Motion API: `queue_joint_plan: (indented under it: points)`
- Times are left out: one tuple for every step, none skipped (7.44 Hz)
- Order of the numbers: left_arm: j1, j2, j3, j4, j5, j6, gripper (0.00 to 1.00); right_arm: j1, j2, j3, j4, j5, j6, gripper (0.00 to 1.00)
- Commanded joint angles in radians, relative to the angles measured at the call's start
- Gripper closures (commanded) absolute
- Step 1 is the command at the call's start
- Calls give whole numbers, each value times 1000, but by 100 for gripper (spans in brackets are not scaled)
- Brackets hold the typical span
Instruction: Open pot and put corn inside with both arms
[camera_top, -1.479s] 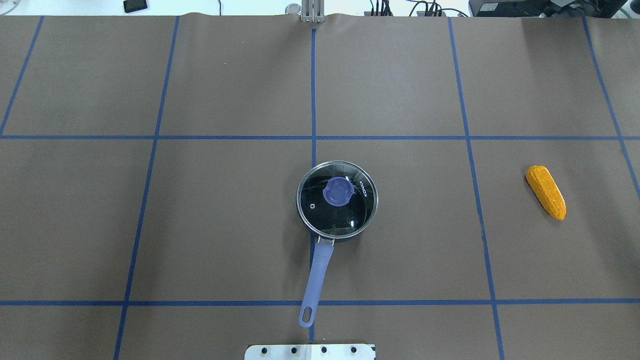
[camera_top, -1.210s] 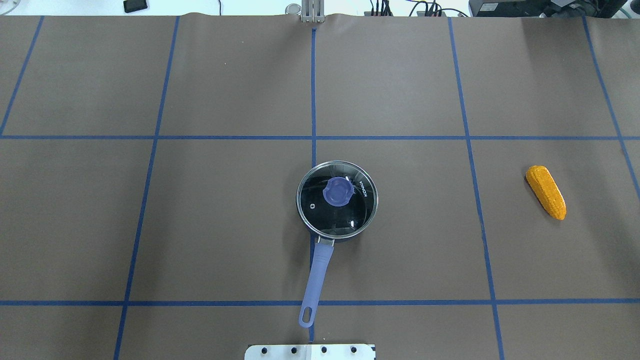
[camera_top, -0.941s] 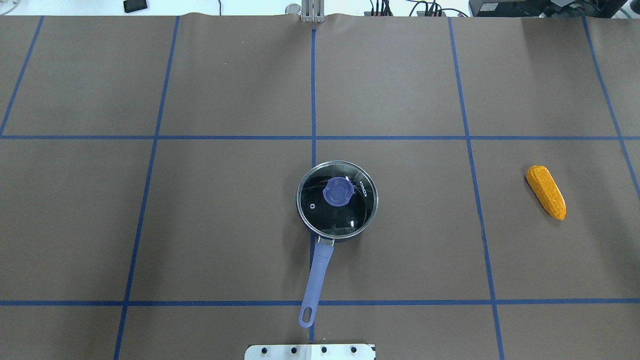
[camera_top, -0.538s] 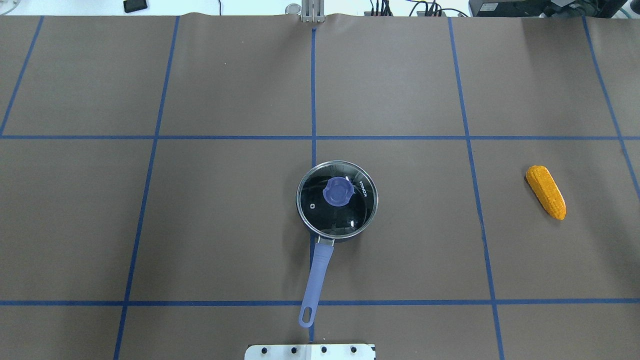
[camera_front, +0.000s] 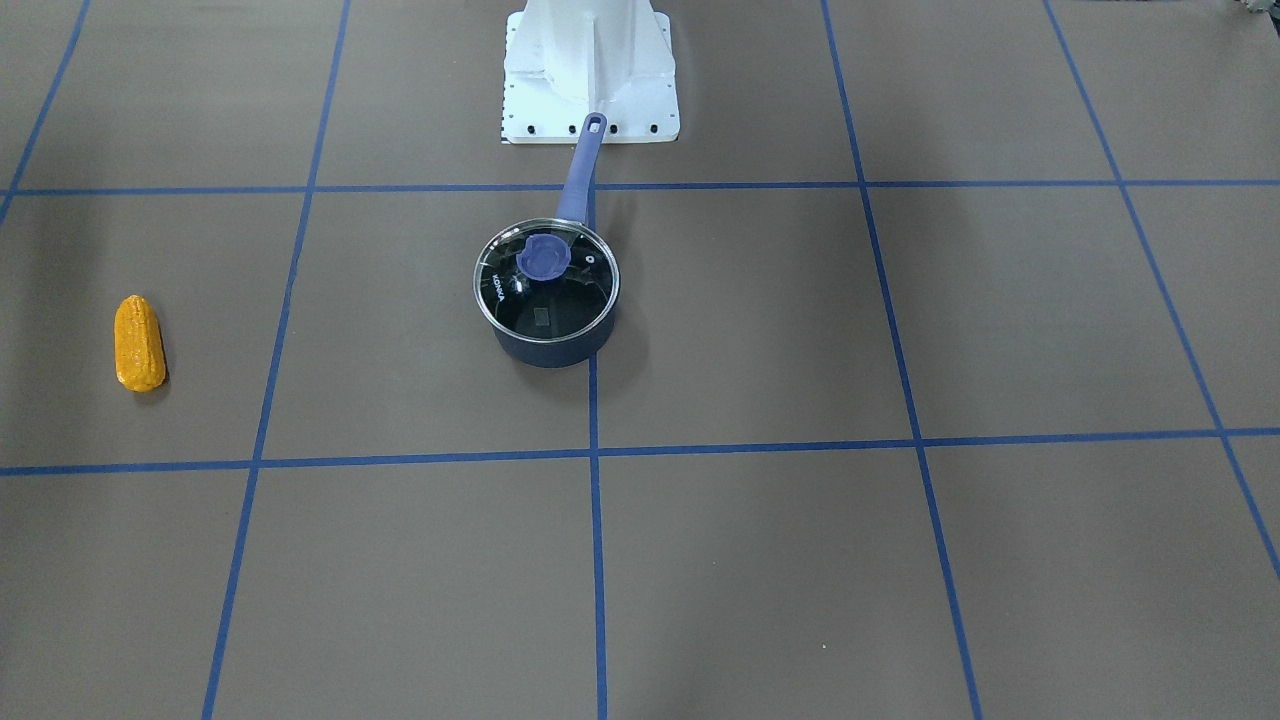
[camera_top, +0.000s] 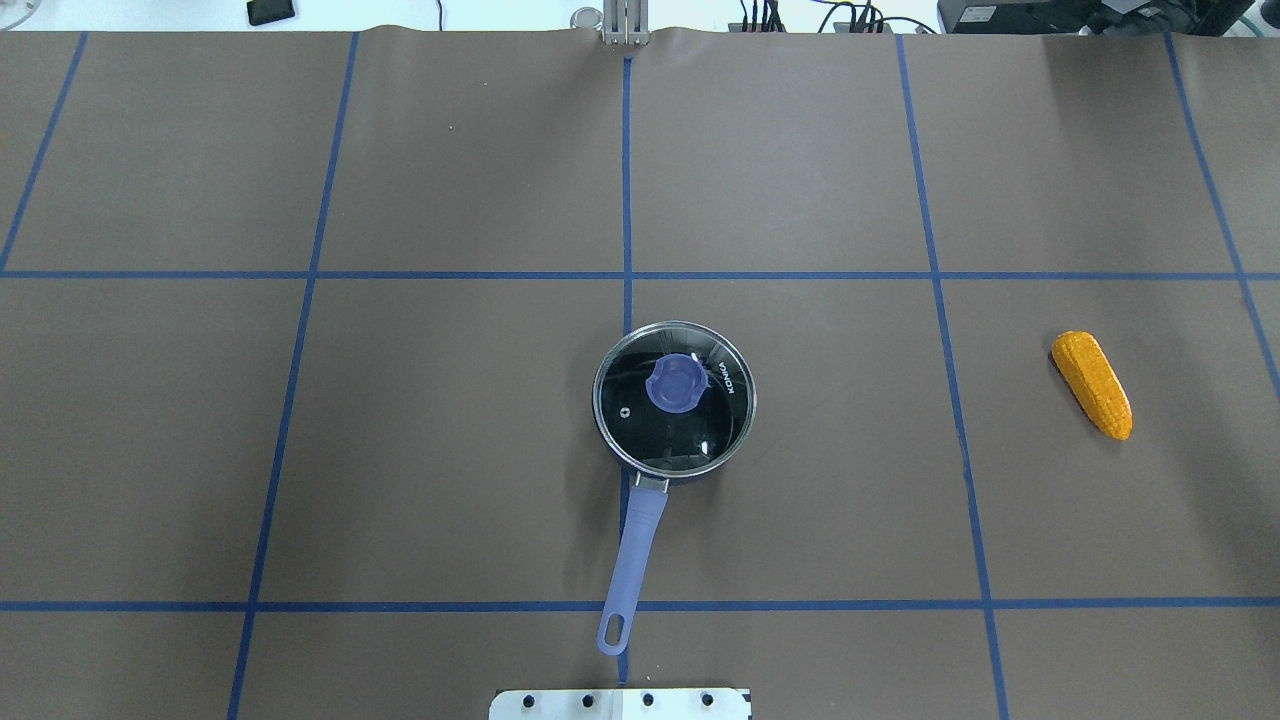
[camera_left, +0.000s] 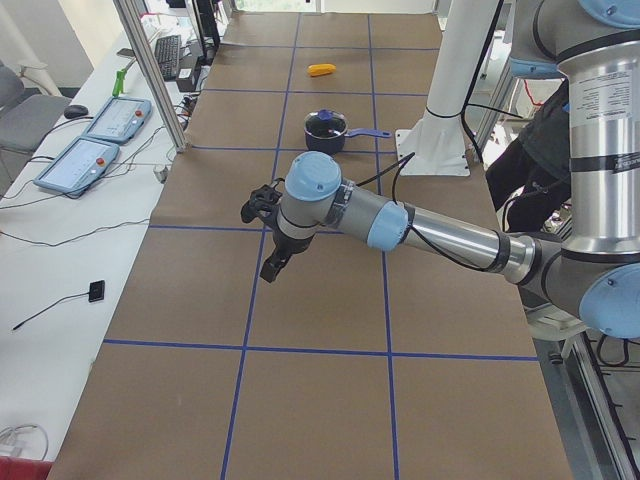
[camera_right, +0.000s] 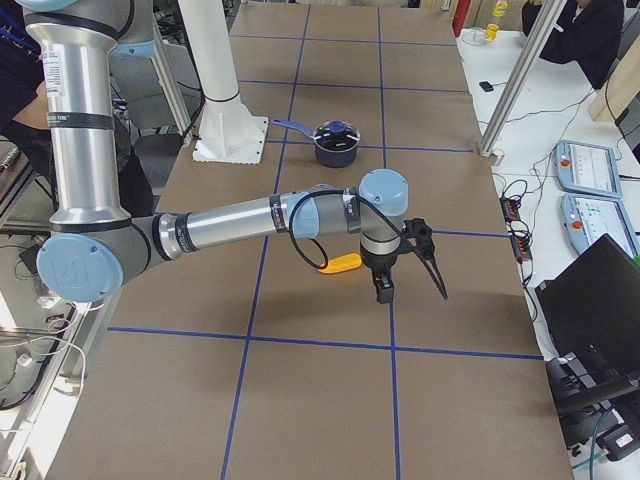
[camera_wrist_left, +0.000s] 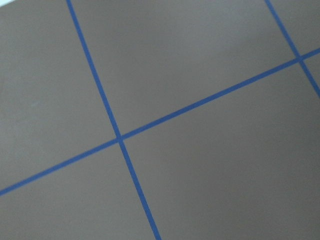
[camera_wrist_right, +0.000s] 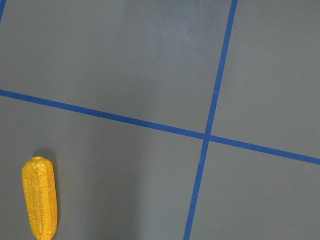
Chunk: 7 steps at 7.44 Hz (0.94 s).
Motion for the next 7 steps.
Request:
queue_joint_plan:
  points:
    - [63,-27,6,-153,-32,-137,2,-1,1,4,0,5,0,0]
    - [163,-79,-1,-154,-20,-282,2,1,-1,5,0,6,0,0]
    - [231,-145,-1,-152,-20,-430,1,1,-2,5,0,6,-1,0]
    - [348,-222,0,-146,11,-548,1,1,-9,7,0,8,-1,0]
    - [460,-292,2,-143,105,-672,1,1,-9,7,0,8,-1,0]
    - [581,-378,11,-126,153,-780,1,1,-9,7,0,10,-3,0]
    - [652,-494,14,-21,192,-831,1,1,-6,5,0,10,-1,0]
